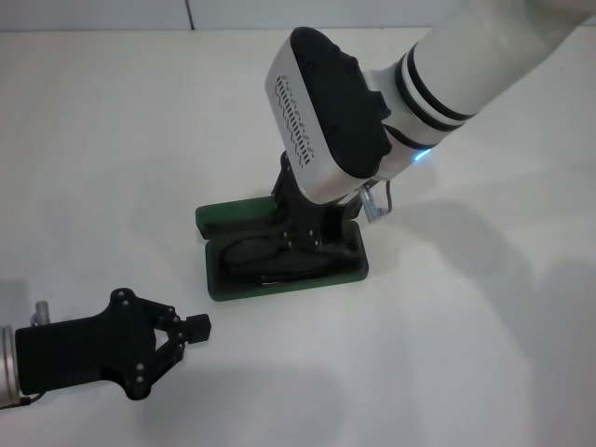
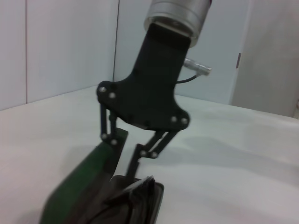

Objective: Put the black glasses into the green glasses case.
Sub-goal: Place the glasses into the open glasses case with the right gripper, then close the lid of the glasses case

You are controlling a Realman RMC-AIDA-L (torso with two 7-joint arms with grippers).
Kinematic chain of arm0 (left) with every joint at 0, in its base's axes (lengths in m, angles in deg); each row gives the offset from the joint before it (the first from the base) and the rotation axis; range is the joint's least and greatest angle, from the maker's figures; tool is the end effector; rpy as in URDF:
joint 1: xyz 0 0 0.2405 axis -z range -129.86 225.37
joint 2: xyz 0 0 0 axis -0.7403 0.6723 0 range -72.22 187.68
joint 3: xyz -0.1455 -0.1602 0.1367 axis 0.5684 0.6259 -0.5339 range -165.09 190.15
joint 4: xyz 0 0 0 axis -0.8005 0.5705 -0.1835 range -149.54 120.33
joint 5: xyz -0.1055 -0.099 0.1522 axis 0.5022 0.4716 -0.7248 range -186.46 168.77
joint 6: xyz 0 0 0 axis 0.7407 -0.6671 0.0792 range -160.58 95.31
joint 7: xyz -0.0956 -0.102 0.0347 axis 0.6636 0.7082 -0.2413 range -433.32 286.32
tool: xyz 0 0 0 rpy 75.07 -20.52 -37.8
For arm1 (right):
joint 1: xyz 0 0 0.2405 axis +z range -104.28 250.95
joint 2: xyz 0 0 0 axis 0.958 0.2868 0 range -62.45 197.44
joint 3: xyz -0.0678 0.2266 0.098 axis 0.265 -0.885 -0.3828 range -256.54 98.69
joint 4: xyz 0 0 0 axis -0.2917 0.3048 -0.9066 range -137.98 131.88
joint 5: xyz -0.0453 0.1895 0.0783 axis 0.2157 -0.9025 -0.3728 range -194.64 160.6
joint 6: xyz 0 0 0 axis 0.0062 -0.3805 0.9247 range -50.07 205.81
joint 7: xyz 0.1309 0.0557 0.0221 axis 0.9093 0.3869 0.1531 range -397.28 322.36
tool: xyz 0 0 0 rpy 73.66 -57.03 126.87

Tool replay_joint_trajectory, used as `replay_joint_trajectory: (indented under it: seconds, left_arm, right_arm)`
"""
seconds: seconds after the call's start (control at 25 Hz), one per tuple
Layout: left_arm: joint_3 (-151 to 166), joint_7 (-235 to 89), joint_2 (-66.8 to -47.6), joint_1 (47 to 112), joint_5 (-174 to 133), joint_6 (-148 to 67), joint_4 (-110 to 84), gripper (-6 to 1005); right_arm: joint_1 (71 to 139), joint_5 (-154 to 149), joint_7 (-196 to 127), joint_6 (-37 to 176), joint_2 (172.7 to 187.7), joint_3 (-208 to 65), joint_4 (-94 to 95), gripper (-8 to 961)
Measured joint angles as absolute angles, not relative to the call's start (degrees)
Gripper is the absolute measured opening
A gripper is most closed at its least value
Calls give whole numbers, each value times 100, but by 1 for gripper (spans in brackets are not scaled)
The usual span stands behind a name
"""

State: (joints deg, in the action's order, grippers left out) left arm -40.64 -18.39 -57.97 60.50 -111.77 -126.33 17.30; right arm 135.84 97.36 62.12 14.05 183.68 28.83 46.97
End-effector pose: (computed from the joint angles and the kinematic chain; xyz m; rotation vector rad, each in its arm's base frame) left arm -0.3298 0.2254 -0.0103 -2.7602 -0.4259 -0.6995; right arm 0.0458 0.3720 -0.1166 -3.0262 -0.7084 -0.3396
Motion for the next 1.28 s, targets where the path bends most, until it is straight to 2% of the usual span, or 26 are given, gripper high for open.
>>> replay_joint_trajectory:
  seconds: [0.56, 0.8, 1.12, 1.28]
  left_arm:
    - [-4046, -1840, -5802, 6028, -11176, -12713, 1730, 74]
    - [-4026, -1839, -5809, 6043, -11138, -12727, 1730, 75]
    - [-3710, -1603, -5826, 6296, -11109, -12686, 1712, 76]
    - [-3719, -1420, -5828, 6447, -11153, -12571, 1707, 77]
  right_arm:
    - [13110, 9197, 6181, 33, 18368, 1414, 5106, 191]
    - [12398, 8878, 5983, -86, 18354, 435, 5201, 200]
    - [10990, 8233, 4984, -304, 18314, -724, 4921, 644]
    - [10396, 7943, 4265, -466, 18296, -1005, 4580, 799]
